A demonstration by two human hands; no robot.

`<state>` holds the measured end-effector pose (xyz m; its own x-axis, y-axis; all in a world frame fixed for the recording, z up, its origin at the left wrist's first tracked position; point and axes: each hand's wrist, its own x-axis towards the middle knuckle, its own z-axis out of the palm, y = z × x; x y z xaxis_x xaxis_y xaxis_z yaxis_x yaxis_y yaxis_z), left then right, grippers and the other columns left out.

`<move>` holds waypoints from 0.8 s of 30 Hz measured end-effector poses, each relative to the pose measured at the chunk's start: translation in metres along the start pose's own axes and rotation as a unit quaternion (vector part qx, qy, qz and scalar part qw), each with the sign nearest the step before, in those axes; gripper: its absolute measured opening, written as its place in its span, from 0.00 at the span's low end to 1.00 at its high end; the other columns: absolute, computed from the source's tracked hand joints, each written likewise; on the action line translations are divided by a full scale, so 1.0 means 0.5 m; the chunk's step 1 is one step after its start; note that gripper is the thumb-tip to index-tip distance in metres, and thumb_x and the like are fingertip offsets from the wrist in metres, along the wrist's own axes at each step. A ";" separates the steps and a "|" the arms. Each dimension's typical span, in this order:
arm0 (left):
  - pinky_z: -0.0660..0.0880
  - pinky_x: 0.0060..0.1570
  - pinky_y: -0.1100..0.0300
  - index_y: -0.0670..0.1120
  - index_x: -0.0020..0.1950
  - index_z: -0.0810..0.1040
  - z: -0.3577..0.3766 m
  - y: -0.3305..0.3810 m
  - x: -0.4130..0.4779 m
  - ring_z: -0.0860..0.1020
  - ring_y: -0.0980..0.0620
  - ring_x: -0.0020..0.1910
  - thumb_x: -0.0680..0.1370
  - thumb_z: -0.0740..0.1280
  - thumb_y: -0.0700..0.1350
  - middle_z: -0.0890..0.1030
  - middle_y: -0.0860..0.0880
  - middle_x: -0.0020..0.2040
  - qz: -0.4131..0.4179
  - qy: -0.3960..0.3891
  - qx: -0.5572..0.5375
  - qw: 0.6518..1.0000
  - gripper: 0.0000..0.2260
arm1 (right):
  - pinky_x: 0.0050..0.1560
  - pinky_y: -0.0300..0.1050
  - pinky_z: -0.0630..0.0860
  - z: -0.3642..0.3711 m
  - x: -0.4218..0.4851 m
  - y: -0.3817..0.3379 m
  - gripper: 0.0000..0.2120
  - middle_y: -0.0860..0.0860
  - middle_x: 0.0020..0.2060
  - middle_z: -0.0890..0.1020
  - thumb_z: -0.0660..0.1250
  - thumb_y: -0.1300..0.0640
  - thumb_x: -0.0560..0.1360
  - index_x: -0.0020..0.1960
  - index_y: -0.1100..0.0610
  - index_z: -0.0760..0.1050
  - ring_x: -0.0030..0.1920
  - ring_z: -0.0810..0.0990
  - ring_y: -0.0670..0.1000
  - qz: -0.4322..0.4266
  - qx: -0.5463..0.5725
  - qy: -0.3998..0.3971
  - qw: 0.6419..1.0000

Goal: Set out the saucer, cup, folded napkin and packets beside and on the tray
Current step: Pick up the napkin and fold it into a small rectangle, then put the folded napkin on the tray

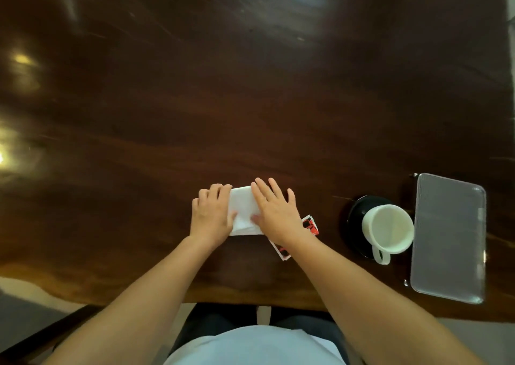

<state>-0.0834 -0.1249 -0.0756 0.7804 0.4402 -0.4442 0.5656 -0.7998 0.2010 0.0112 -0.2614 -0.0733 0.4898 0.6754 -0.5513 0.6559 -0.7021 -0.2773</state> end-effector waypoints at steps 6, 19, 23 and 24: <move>0.78 0.45 0.55 0.48 0.48 0.81 -0.038 -0.015 0.021 0.80 0.49 0.50 0.73 0.76 0.47 0.82 0.47 0.50 -0.212 -0.088 -0.307 0.924 0.08 | 0.60 0.56 0.78 -0.047 0.022 -0.003 0.06 0.55 0.59 0.78 0.70 0.55 0.76 0.52 0.48 0.77 0.63 0.74 0.58 0.188 0.278 -0.037 0.941; 0.82 0.50 0.44 0.46 0.64 0.78 -0.195 0.177 -0.076 0.84 0.38 0.55 0.76 0.69 0.60 0.84 0.40 0.59 -0.198 -0.270 -0.707 0.623 0.24 | 0.60 0.56 0.81 -0.192 -0.190 0.088 0.05 0.51 0.54 0.82 0.66 0.49 0.80 0.53 0.49 0.76 0.55 0.82 0.52 0.164 0.617 -0.004 0.769; 0.81 0.52 0.46 0.46 0.62 0.73 -0.164 0.339 -0.101 0.82 0.42 0.53 0.78 0.63 0.64 0.81 0.43 0.55 -0.262 -0.148 -0.576 0.760 0.24 | 0.61 0.58 0.79 -0.186 -0.249 0.169 0.11 0.53 0.54 0.82 0.61 0.50 0.82 0.60 0.54 0.76 0.55 0.82 0.54 0.216 0.638 0.052 0.737; 0.81 0.51 0.47 0.46 0.63 0.73 -0.149 0.380 -0.112 0.81 0.43 0.53 0.79 0.61 0.64 0.80 0.43 0.55 -0.257 -0.107 -0.542 0.793 0.24 | 0.61 0.59 0.79 -0.184 -0.268 0.192 0.14 0.54 0.54 0.82 0.61 0.50 0.82 0.63 0.56 0.75 0.56 0.82 0.55 0.222 0.644 0.066 0.729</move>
<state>0.0001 -0.2712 0.0525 0.3752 0.4228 -0.8249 0.7809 0.3353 0.5271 0.0615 -0.3985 0.0464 0.5955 0.2732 -0.7555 -0.6270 -0.4300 -0.6497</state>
